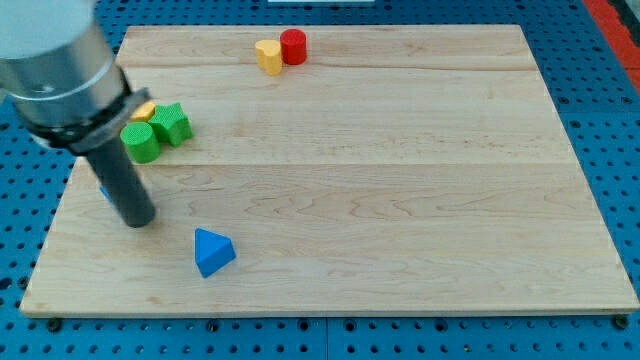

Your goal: Push the blue triangle closer to the blue cube

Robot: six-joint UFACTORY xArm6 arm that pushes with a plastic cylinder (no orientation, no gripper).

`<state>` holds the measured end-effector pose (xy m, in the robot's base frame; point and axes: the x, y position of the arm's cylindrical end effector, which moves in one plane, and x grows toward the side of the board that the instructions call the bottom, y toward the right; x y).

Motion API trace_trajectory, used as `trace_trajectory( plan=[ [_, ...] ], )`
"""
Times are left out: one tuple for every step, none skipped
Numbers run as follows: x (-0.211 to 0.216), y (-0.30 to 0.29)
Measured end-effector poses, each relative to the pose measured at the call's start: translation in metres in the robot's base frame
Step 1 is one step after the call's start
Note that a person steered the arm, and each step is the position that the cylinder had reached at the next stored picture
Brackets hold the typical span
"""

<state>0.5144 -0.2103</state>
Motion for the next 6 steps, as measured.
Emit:
trace_trajectory(
  plan=[
    [-0.033, -0.01],
    [-0.014, 0.04],
    [-0.011, 0.14],
    [0.035, 0.215],
    [0.075, 0.178],
    [0.049, 0.09]
  ],
)
